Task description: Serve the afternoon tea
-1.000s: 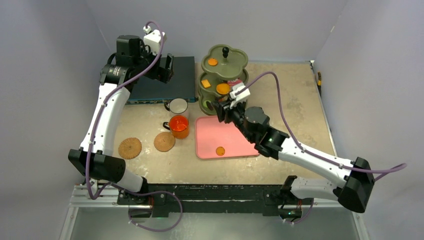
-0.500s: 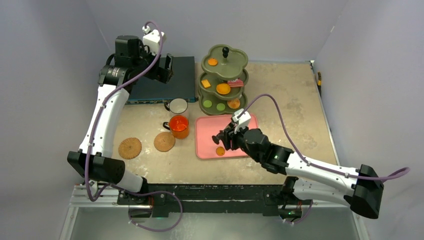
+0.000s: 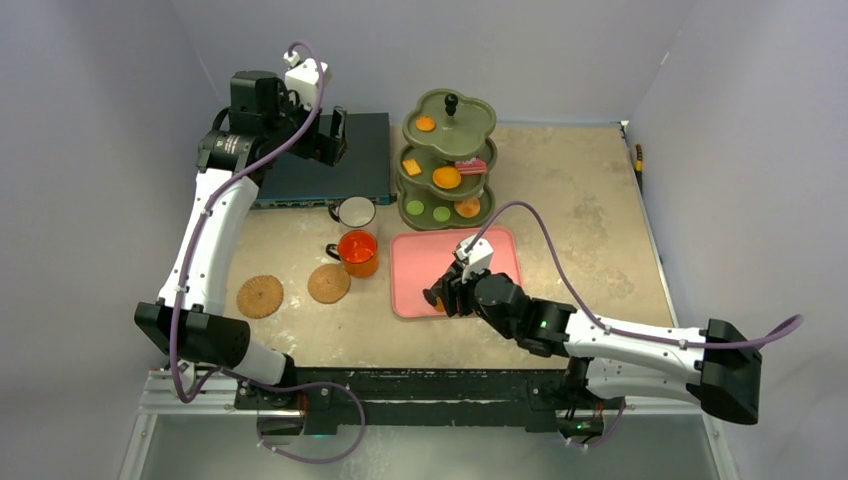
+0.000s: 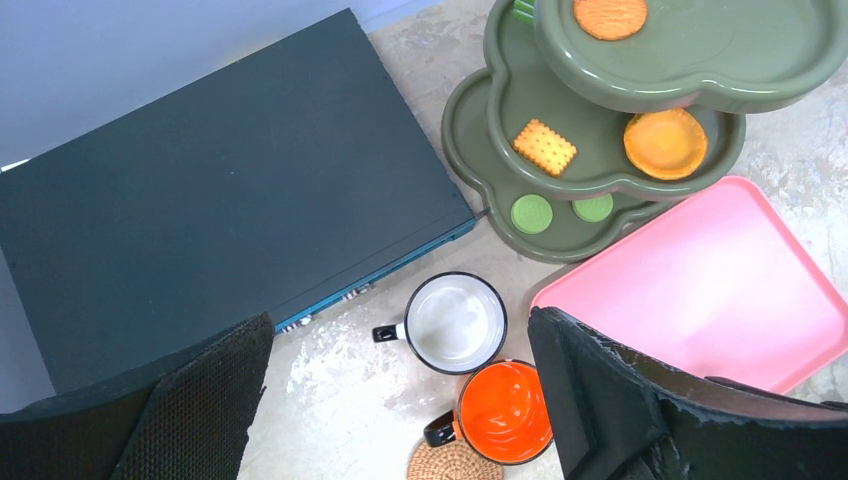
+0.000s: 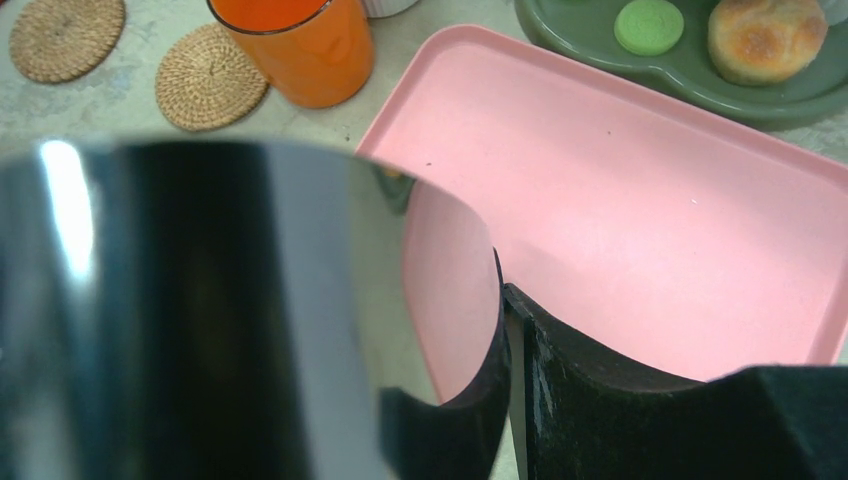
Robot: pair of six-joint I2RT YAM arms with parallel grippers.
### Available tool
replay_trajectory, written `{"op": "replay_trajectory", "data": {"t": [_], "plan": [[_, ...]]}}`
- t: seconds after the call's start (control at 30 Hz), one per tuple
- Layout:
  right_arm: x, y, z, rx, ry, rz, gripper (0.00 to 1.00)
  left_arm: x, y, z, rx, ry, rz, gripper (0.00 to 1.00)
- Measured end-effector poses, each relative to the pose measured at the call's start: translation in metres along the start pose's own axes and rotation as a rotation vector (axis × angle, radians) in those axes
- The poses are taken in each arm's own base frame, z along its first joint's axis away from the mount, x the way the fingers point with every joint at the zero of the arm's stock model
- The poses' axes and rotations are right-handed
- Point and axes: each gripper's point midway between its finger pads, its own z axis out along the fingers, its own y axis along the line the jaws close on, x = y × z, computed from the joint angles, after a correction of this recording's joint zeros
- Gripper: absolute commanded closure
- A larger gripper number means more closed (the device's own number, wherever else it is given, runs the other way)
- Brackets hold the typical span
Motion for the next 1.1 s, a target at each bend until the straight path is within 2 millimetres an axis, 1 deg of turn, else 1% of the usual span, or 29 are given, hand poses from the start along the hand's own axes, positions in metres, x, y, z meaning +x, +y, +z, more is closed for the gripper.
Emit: {"op": "replay_trajectory", "data": {"t": [0.17,0.33,0.63,0.87,1.1], "plan": [[0.008,-0.003,0.004,0.039,0.003,-0.013,0.46,0.001,0.000,0.000,0.001,0.003,-0.001,0.01],[0.018,0.000,0.005,0.050,0.017,-0.029,0.45,0.002,0.000,0.001,0.001,0.004,-0.001,0.01],[0.021,0.003,0.006,0.074,0.009,-0.029,0.45,0.001,0.000,0.001,0.001,0.003,-0.001,0.01],[0.023,-0.001,0.009,0.111,0.000,-0.024,0.45,0.001,0.000,0.001,0.002,0.002,-0.001,0.01],[0.030,-0.004,0.015,0.140,0.012,-0.028,0.45,0.000,0.000,0.001,0.001,-0.004,0.001,0.01]]}}
